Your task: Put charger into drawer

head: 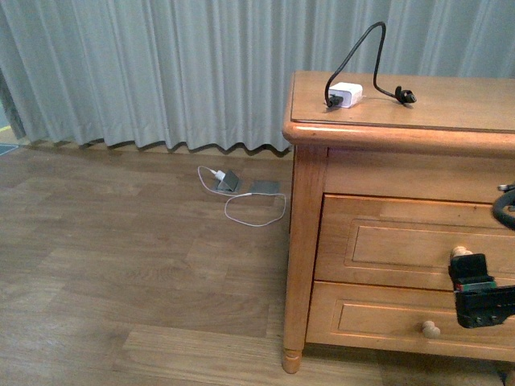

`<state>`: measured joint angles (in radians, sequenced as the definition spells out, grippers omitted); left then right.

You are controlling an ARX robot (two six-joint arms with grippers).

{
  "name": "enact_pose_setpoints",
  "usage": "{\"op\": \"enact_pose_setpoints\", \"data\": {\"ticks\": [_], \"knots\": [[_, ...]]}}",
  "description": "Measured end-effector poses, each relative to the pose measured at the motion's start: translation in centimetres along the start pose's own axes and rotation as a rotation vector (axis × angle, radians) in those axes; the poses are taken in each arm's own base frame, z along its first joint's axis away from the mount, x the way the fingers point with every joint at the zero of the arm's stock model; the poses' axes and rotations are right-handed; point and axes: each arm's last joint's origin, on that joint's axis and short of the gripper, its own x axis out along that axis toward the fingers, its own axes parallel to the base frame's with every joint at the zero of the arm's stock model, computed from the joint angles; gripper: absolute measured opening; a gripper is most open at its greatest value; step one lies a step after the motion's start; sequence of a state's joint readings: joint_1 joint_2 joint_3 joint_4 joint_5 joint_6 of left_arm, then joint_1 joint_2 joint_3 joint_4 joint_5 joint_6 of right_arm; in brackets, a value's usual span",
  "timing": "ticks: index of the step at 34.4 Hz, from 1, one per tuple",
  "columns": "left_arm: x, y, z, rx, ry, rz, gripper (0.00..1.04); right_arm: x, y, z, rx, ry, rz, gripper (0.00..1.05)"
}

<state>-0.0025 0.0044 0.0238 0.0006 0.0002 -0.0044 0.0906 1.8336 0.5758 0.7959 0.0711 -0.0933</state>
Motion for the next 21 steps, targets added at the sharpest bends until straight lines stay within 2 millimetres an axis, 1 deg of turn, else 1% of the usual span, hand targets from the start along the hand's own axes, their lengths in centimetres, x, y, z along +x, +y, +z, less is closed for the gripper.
{"op": "enact_pose_setpoints", "data": {"ticks": [6,7,8,10,15,19,21], "knots": [[0.0,0.0,0.0,0.000,0.000,0.000,0.98,4.2,0.4,0.0,0.002,-0.012,-0.053,0.96],[0.0,0.0,0.0,0.000,0.000,0.000,0.98,8.5,-0.5,-0.7,0.028,-0.019,-0.109,0.96],[0.0,0.0,0.0,0.000,0.000,0.000,0.98,8.5,-0.4,-0.7,0.029,-0.021,-0.109,0.95],[0.0,0.0,0.0,0.000,0.000,0.000,0.98,8.5,-0.4,-0.7,0.028,-0.024,-0.114,0.89],[0.0,0.0,0.0,0.000,0.000,0.000,0.98,8.5,-0.4,-0.7,0.025,-0.025,-0.115,0.71],[0.0,0.0,0.0,0.000,0.000,0.000,0.98,8.5,-0.4,-0.7,0.023,-0.023,-0.113,0.53],[0.0,0.0,0.0,0.000,0.000,0.000,0.98,8.5,-0.3,-0.7,0.022,-0.022,-0.112,0.46]]}}
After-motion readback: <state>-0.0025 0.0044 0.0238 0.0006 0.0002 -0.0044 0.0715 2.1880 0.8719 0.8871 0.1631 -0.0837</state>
